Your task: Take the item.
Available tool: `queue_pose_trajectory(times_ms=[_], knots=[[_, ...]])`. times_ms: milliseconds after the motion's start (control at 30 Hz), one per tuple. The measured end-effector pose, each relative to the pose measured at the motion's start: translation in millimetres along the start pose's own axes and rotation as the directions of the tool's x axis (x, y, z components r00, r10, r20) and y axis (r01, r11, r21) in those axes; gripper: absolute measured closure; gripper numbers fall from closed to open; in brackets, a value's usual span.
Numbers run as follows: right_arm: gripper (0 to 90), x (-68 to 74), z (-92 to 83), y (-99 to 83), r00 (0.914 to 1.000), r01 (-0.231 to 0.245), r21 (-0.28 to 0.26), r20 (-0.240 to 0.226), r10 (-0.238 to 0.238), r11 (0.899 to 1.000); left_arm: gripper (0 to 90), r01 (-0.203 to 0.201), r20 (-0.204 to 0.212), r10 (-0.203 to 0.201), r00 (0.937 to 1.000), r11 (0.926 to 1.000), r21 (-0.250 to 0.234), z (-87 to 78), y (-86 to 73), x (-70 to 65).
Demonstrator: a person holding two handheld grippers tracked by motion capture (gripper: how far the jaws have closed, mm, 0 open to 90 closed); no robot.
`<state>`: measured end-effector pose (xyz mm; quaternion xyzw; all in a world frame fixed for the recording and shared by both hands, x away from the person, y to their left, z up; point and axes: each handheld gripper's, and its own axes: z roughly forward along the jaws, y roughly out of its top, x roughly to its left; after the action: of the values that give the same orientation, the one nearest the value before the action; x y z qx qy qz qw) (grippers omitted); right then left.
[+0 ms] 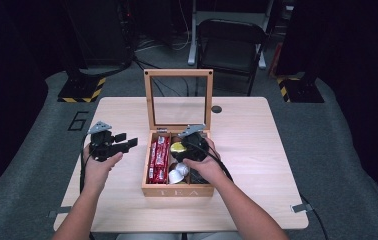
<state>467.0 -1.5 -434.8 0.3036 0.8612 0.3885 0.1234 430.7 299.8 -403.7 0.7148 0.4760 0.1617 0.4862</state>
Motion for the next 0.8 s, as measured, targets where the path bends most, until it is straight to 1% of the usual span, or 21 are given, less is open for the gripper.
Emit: queue_pose_trajectory(times_ms=[33, 100, 133, 200, 267, 300, 367, 400, 433, 500, 567, 633, 667, 733, 767, 800], knots=[[37.0, -0.2, -4.0, 0.8, 0.9999, 0.016, -0.006, 0.002, -0.016, 1.0, 40.5, 0.0, 0.0, 0.0, 1.0, 1.0, -0.001, -0.2, 0.1, 0.0], [37.0, -0.1, -6.2, 1.2, 0.9998, 0.018, -0.008, 0.003, -0.018, 1.0, 40.5, 0.0, 0.0, 0.0, 1.0, 1.0, -0.001, -0.4, 0.1, 0.2], [37.0, 1.1, -8.9, 1.3, 1.0, 0.005, -0.004, 0.0, -0.005, 1.0, 40.5, 0.0, 0.0, 0.0, 1.0, 1.0, 0.001, -0.7, 0.2, 0.3], [37.0, 0.3, -12.7, 1.7, 0.9998, 0.021, -0.017, 0.005, -0.021, 1.0, 40.5, 0.001, 0.0, -0.001, 1.0, 1.0, 0.0, -0.9, 0.3, 0.4], [37.0, 1.1, -17.5, 1.1, 0.9998, 0.019, -0.016, 0.001, -0.019, 1.0, 40.5, 0.0, 0.0, 0.0, 1.0, 1.0, -0.002, -1.1, 0.3, 0.4], [37.0, 1.3, -19.2, 0.5, 0.9998, 0.019, -0.023, 0.003, -0.019, 1.0, 40.5, 0.0, 0.0, 0.0, 1.0, 1.0, -0.001, -1.3, 0.3, 0.5], [37.0, 1.6, -23.7, -1.0, 0.9998, 0.018, -0.022, 0.006, -0.018, 1.0, 40.5, -0.001, 0.0, 0.001, 1.0, 1.0, -0.001, -1.1, 0.3, 0.8], [37.0, 1.9, -25.6, -1.8, 0.9999, 0.011, -0.026, 0.004, -0.011, 1.0, 40.5, 0.004, -0.001, -0.004, 1.0, 1.0, -0.002, -0.9, 0.3, 0.6], [37.0, 1.0, -29.9, -2.8, 0.9999, 0.017, -0.026, 0.005, -0.016, 1.0, 40.5, 0.004, -0.001, -0.004, 1.0, 1.0, -0.002, -0.9, 0.3, 0.6], [37.0, 0.7, -31.8, -3.6, 0.9999, 0.015, -0.029, 0.006, -0.014, 0.999, 40.5, 0.004, -0.001, -0.004, 1.0, 1.0, -0.003, -1.0, 0.3, 0.6], [37.0, 0.2, -38.4, -5.8, 0.9999, 0.0, -0.031, 0.016, 0.001, 1.0, 40.5, 0.004, -0.002, -0.004, 1.0, 1.0, -0.004, -1.2, 0.3, 0.7], [37.0, -0.9, -40.4, -6.6, 0.9998, 0.002, -0.035, 0.018, -0.001, 0.999, 40.5, 0.003, -0.001, -0.003, 1.0, 1.0, -0.001, -1.2, 0.4, 0.9], [37.1, -1.2, -42.8, -7.6, 0.9998, -0.006, -0.034, 0.021, 0.006, 0.999, 40.5, 0.004, -0.003, -0.004, 1.0, 1.0, -0.002, -1.1, 0.3, 0.9], [37.0, -3.4, -47.7, -9.6, 0.9995, 0.001, -0.045, 0.031, 0.0, 0.999, 40.5, 0.004, -0.002, -0.004, 1.0, 1.0, -0.001, -1.1, 0.2, 0.9], [37.0, -4.0, -50.5, -10.6, 0.9994, -0.004, -0.047, 0.034, 0.006, 0.999, 40.5, 0.003, -0.002, -0.003, 1.0, 1.0, -0.001, -1.1, 0.2, 1.0], [37.0, -5.7, -56.2, -12.4, 0.9989, -0.002, -0.051, 0.047, 0.005, 0.999, 40.5, 0.003, -0.001, -0.003, 1.0, 1.0, -0.002, -1.2, 0.2, 0.9]])
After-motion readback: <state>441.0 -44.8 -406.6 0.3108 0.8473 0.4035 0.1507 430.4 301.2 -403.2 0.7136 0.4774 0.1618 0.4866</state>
